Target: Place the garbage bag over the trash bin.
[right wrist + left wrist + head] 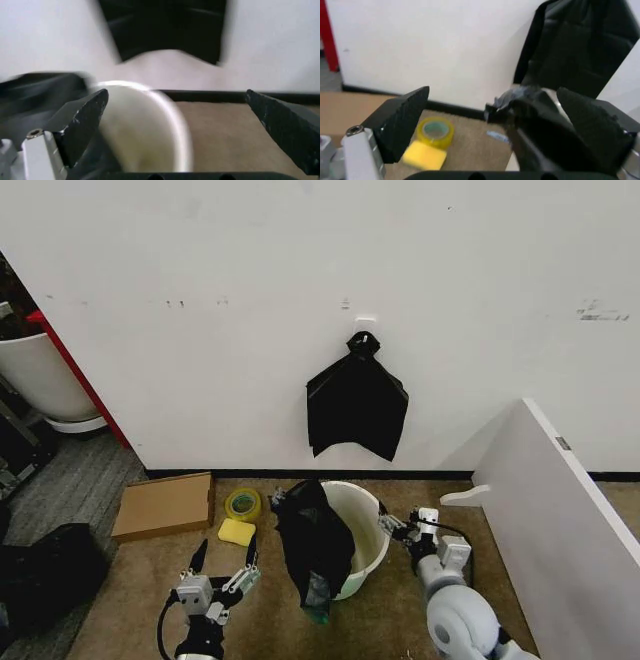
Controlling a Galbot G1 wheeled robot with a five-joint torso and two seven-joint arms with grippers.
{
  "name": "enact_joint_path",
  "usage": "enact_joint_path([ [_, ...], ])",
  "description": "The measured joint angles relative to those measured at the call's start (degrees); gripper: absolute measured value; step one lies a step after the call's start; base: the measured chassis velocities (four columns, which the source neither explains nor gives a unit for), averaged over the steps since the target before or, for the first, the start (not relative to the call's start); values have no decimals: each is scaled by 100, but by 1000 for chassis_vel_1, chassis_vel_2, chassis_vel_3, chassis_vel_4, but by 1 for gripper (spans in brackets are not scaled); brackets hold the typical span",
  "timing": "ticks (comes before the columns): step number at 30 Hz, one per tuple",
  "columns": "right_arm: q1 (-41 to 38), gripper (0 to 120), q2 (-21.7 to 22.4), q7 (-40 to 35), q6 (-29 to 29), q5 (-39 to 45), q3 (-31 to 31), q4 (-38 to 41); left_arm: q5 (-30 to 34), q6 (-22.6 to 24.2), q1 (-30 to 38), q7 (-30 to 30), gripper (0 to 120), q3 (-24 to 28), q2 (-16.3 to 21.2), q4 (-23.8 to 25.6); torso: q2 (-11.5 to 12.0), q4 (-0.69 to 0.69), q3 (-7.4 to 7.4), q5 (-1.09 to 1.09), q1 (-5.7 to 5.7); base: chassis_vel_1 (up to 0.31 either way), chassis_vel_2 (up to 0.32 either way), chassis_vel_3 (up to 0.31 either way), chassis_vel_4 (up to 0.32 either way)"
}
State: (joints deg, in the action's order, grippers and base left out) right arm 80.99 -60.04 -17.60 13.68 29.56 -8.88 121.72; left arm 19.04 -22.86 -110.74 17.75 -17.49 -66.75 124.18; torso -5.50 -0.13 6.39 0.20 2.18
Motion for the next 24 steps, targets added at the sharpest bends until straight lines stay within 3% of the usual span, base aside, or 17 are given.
enact_joint_path([
  [4,-66,100,33,479,710,-4,354,490,-22,-141,-152,-2,100,-101,46,-147,0,0,0,0,0,0,0,0,0],
  [6,-102,100,35,490,801,3,397,532,-35,-143,-152,-4,100,-109,53,-153,0,0,0,0,0,0,0,0,0],
  [10,-538,100,39,453,1691,231,781,831,-267,84,-117,103,99,-202,32,-230,0,1,0,-1,0,0,0,0,0],
  [24,-1406,100,-324,425,2303,-365,1929,345,-418,205,-46,141,97,-136,-90,-280,0,1,1,0,0,0,0,0,0],
])
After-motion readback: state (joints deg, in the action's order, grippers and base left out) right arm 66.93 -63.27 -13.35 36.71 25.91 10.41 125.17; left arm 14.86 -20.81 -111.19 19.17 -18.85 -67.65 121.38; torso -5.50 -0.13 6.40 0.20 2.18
